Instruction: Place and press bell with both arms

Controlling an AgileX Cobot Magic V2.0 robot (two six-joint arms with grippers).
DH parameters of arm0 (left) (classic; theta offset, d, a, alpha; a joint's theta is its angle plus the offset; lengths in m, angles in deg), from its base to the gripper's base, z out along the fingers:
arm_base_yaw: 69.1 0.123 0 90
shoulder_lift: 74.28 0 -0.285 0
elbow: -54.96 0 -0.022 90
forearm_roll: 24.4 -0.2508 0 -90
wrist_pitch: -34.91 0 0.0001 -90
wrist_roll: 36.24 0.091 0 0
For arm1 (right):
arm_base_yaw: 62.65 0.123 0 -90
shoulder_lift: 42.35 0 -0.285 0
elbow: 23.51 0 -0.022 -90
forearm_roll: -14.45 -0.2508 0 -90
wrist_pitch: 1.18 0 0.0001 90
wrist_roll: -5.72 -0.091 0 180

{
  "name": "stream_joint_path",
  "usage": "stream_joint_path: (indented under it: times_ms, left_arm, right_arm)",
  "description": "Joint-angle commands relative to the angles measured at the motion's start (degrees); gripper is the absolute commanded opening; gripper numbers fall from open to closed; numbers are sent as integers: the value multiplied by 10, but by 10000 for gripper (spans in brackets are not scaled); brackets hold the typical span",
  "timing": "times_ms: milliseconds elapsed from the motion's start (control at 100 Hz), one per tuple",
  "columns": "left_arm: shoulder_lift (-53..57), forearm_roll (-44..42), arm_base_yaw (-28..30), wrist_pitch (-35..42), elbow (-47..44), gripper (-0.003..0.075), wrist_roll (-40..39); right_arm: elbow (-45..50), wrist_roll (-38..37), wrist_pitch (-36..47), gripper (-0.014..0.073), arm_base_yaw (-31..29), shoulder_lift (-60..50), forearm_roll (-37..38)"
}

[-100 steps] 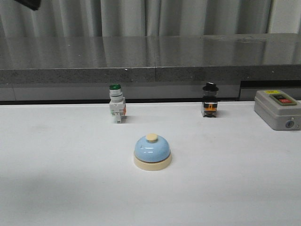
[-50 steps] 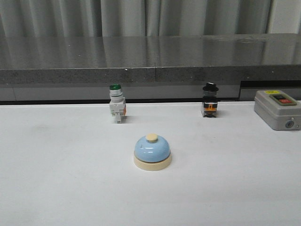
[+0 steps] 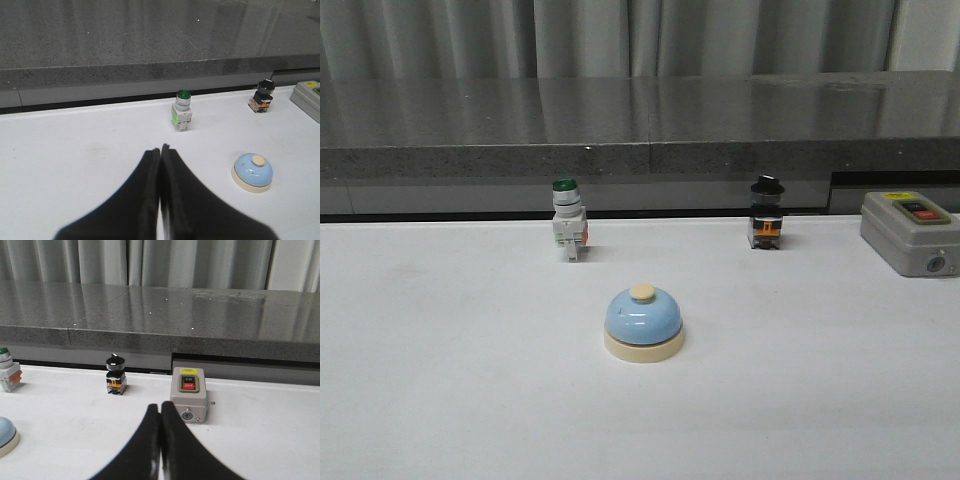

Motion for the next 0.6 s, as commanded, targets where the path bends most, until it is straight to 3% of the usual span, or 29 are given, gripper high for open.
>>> stream_joint_path:
  times_ms: [0, 470, 590]
  left_arm:
    - [-2, 8, 1, 42, 16, -20, -1]
    - [-2, 8, 1, 42, 16, -20, -1]
    - [-2, -44, 1, 59, 16, -20, -1]
  right_arm:
    - [-8, -2, 48, -60, -3, -10, 2]
    - [-8, -2, 48, -60, -3, -10, 2]
    - [-8, -2, 48, -60, -3, -10, 2]
